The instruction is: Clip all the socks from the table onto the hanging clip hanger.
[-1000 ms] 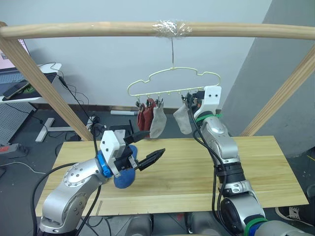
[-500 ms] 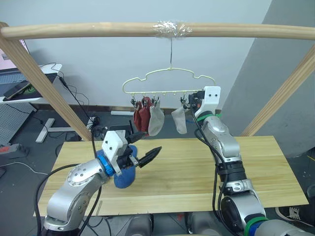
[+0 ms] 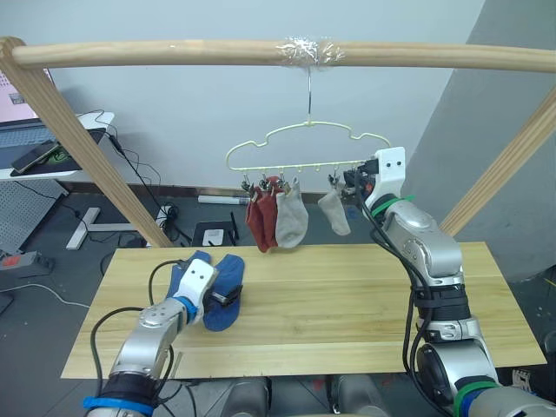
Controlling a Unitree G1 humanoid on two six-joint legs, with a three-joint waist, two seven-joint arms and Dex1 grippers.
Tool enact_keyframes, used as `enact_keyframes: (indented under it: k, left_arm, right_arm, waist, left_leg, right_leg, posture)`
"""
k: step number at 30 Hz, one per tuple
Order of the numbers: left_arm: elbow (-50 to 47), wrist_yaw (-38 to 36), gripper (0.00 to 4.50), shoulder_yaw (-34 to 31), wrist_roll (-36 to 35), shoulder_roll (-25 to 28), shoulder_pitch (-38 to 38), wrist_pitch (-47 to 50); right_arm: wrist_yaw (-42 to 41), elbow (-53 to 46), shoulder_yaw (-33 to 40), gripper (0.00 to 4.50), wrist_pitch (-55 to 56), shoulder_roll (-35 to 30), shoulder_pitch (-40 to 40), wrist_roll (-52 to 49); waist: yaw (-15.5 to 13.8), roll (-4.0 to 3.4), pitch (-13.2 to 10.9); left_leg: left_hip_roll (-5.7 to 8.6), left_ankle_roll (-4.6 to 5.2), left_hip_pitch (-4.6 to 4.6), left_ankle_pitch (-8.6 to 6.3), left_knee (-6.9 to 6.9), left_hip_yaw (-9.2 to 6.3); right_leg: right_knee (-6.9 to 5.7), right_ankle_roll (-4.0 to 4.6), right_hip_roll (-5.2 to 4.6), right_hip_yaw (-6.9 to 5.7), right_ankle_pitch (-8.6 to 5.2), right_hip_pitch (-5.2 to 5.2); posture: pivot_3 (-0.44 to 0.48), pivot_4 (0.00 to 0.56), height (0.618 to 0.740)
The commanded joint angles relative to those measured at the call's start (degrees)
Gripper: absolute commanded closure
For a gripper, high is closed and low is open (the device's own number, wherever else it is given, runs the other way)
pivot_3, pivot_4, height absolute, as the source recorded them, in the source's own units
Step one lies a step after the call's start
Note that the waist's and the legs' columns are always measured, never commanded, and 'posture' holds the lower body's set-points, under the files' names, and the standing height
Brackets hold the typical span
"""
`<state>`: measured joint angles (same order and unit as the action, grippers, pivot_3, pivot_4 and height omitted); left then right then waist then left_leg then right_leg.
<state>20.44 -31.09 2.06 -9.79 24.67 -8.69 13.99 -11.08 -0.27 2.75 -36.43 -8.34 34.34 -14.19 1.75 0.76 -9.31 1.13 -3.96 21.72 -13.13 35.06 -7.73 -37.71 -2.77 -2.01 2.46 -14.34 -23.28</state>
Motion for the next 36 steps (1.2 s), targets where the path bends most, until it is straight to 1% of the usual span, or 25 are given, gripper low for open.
enact_keyframes:
  k: [1,5,9,12,14,18,20,21,24,26,29,33,36]
  left_arm:
    - [7.74,-0.14,0.0,0.79,2.66,-0.9,-4.43,-2.7]
    - [12.99,-0.09,0.0,2.32,5.6,-0.6,-6.21,-1.09]
    - [12.79,-2.04,0.0,3.23,6.73,0.25,-4.6,0.29]
    - [11.51,-3.48,0.55,3.41,6.68,0.31,-3.08,0.22]
    - [10.73,-3.89,1.09,3.13,6.35,0.08,-2.48,0.3]
    - [8.98,-3.89,2.29,2.56,5.88,-0.82,-1.59,0.15]
    - [7.57,-3.93,2.81,2.41,5.37,-1.67,-1.06,0.41]
    - [6.13,-3.96,3.09,1.44,3.68,-3.09,-0.77,0.84]
    - [-1.71,-4.46,3.92,-3.47,-5.76,-9.15,-0.2,7.98]
    - [-7.87,-6.26,4.43,-3.75,-9.68,-11.18,0.36,11.12]
    - [-15.36,-7.62,4.47,-3.38,-13.63,-12.5,1.25,15.12]
    - [-26.52,-7.67,4.47,-1.56,-18.32,-14.2,0.15,18.72]
    - [-30.91,-6.65,4.47,1.3,-19.06,-16.18,-1.31,19.72]
  right_arm:
    - [1.47,-4.03,0.63,4.49,-2.21,0.46,-1.55,-0.41]
    - [1.87,-5.93,0.56,4.49,-3.64,0.49,-2.49,-0.61]
    - [2.46,-6.41,1.16,4.49,-4.12,0.51,-2.51,-0.62]
    - [2.63,-6.24,1.4,4.5,-4.04,0.52,-2.41,-0.56]
    - [2.68,-6.17,1.49,4.5,-4.04,0.62,-2.42,-0.55]
    - [2.39,-5.35,1.24,4.5,-3.62,0.53,-1.95,-0.47]
    - [2.16,-4.71,1.12,4.5,-3.38,0.35,-1.51,-0.35]
    - [1.87,-4.28,1.06,4.5,-3.24,0.14,-1.22,-0.32]
    - [0.92,-3.37,1.1,4.5,-3.26,-0.63,-0.47,-0.53]
    - [0.59,-3.18,1.59,4.5,-3.82,-1.07,0.17,-0.99]
    - [1.03,-3.66,2.79,4.5,-5.63,-1.16,0.93,-1.95]
    - [3.14,-9.12,7.35,4.5,-17.98,-0.12,2.84,-8.05]
    - [3.55,-11.76,10.03,4.5,-26.92,-0.52,4.53,-11.78]
  waist:
    - [0.06,0.0,0.0]
    - [0.37,0.0,0.01]
    - [0.49,-0.03,0.03]
    - [0.77,-0.1,0.07]
    - [0.78,-0.18,0.14]
    - [0.69,-0.19,0.15]
    - [0.63,-0.19,0.15]
    - [0.63,-0.19,0.15]
    - [0.44,-0.17,0.13]
    - [0.43,-0.06,0.07]
    - [0.61,-0.02,0.04]
    - [0.59,-0.05,0.02]
    - [0.46,-0.05,0.01]
  left_leg:
    - [0.01,0.0,0.0,0.0,0.0,-0.01]
    - [0.02,0.0,-0.01,0.0,0.0,0.02]
    - [0.03,0.0,-0.14,0.0,0.0,0.03]
    - [0.01,0.0,-0.23,0.0,0.0,0.06]
    - [0.02,0.0,-0.26,0.0,0.0,0.07]
    - [0.02,0.0,-0.27,0.0,0.0,0.05]
    - [0.03,0.0,-0.27,0.0,0.0,0.06]
    - [0.03,0.0,-0.26,0.0,0.0,0.06]
    - [0.06,0.0,-0.2,0.0,0.01,0.05]
    - [0.07,0.0,-0.06,0.0,0.05,0.0]
    - [0.04,0.0,0.02,0.0,0.05,-0.03]
    - [0.02,0.0,0.02,0.0,0.03,-0.03]
    - [0.06,0.0,0.06,0.0,0.05,-0.01]
  right_leg:
    - [-0.02,0.0,0.0,0.0,0.0,0.0]
    - [-0.01,-0.11,0.0,0.02,-0.06,0.0]
    - [-0.08,-0.21,-0.02,0.03,-0.12,0.07]
    - [-0.12,-0.26,-0.02,0.05,-0.16,0.12]
    - [-0.12,-0.27,-0.02,0.07,-0.17,0.15]
    - [-0.13,-0.28,-0.03,0.07,-0.17,0.16]
    - [-0.13,-0.28,-0.03,0.07,-0.17,0.16]
    - [-0.13,-0.28,-0.03,0.07,-0.17,0.16]
    - [-0.09,-0.29,-0.09,0.06,-0.17,0.16]
    - [-0.05,-0.3,-0.1,0.02,-0.17,0.09]
    - [-0.05,-0.28,-0.06,-0.01,-0.16,0.02]
    - [-0.05,-0.28,-0.04,0.0,-0.17,0.02]
    - [0.04,-0.28,-0.06,0.02,-0.16,0.03]
  posture:
    - [0.001,0.148,0.74]
    - [-0.025,0.155,0.74]
    - [-0.028,0.154,0.74]
    - [-0.025,0.154,0.74]
    - [-0.023,0.151,0.74]
    - [-0.018,0.15,0.74]
    - [-0.016,0.152,0.74]
    - [-0.016,0.152,0.74]
    - [-0.014,0.154,0.74]
    - [-0.015,0.155,0.74]
    - [-0.017,0.157,0.74]
    - [-0.021,0.16,0.74]
    - [-0.026,0.159,0.74]
